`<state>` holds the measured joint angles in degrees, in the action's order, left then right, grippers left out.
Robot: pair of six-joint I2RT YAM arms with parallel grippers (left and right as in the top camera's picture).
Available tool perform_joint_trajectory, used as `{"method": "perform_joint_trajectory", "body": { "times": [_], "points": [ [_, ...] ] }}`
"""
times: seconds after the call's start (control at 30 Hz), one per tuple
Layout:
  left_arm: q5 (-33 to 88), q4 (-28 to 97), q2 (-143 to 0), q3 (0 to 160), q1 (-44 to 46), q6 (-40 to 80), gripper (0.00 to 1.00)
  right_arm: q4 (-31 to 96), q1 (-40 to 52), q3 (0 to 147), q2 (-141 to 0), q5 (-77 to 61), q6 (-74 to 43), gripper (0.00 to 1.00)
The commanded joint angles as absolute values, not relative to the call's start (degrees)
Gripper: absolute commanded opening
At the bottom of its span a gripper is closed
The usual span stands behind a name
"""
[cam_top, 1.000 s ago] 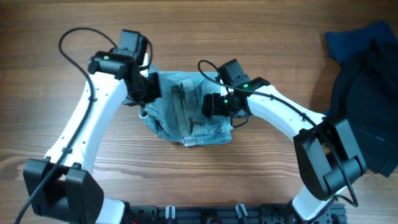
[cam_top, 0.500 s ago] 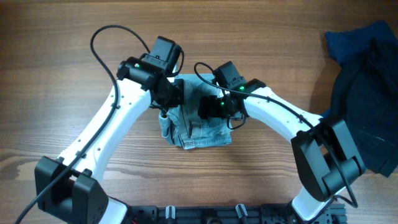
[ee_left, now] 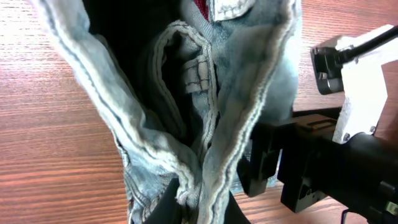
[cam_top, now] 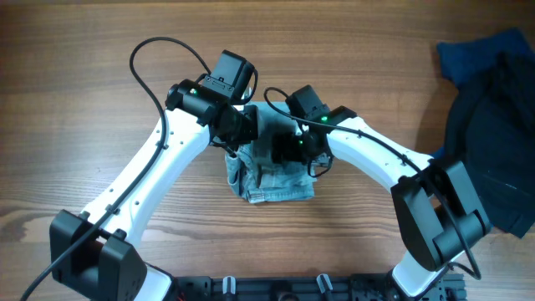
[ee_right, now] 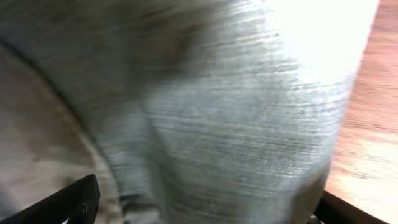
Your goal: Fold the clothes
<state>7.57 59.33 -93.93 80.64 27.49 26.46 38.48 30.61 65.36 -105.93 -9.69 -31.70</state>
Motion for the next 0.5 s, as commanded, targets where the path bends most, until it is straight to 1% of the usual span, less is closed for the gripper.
{"method": "perform_joint_trajectory", "body": {
  "times": [0.0,0.17,0.47],
  "points": [
    [10.22,58.92,-92.55,82.04,28.12,27.55,0.05,43.86,29.39,67.48,-105.54,1.83,-34.92,0.99],
    [10.22,58.98,-92.58,82.04,28.12,27.57,0.05,46.15,26.02,68.01,-103.22,1.87,-34.44,0.99],
    [10.83,59.44,-92.58,82.04,28.97,27.97,0.04,47.94,19.64,68.01,-96.25,-4.49,-29.78,1.0]
  ]
}}
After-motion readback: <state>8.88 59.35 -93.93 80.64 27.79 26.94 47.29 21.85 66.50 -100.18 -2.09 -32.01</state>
